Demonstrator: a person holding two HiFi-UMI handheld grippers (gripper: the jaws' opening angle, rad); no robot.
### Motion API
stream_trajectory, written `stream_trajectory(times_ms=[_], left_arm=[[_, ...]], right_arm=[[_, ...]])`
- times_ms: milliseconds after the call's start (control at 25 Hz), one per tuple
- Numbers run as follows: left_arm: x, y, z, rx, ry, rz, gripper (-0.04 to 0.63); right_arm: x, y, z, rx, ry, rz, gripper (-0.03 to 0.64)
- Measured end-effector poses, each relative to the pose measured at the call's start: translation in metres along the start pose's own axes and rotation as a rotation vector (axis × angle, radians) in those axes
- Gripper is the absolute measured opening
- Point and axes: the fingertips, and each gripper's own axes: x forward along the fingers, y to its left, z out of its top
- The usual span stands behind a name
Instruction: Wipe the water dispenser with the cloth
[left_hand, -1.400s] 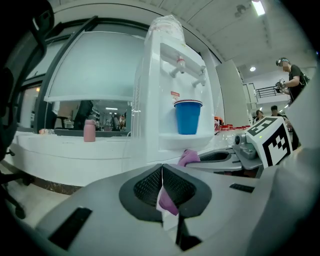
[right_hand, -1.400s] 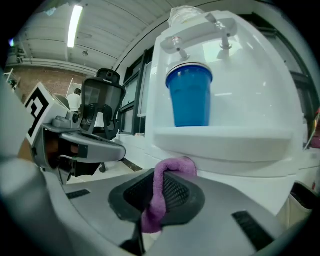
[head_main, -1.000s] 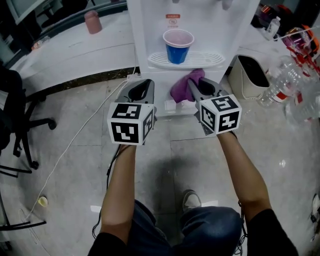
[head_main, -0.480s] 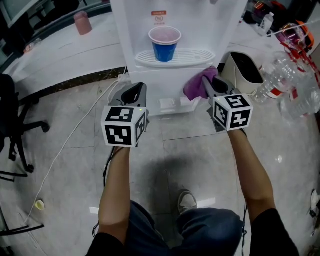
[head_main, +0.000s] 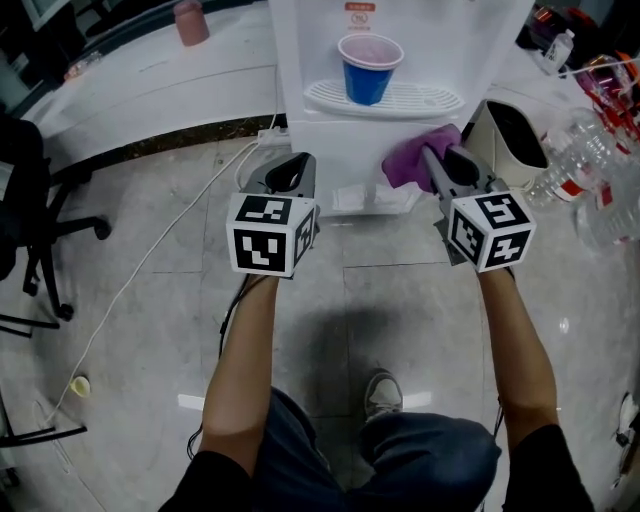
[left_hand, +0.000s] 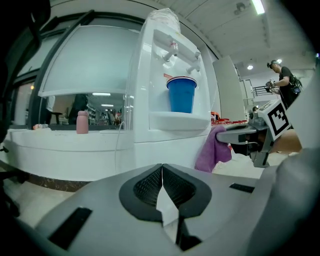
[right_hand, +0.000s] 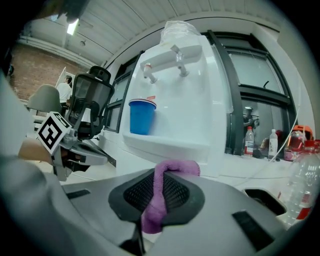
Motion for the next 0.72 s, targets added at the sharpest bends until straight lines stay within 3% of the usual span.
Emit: stream_trajectory(times_ms=[280, 720], left_arm=[[-0.012, 0.016, -0.019, -0.031, 0.007, 0.026, 0.026], [-0.036, 0.028, -0.052, -0.027, 0.054, 0.068, 0.026]], right_arm=[[0.016, 0.071, 0.006, -0.026, -0.024, 0.145, 0.032], [0.073, 0.160, -0.044, -0.078, 0.024, 0.261, 0.032]])
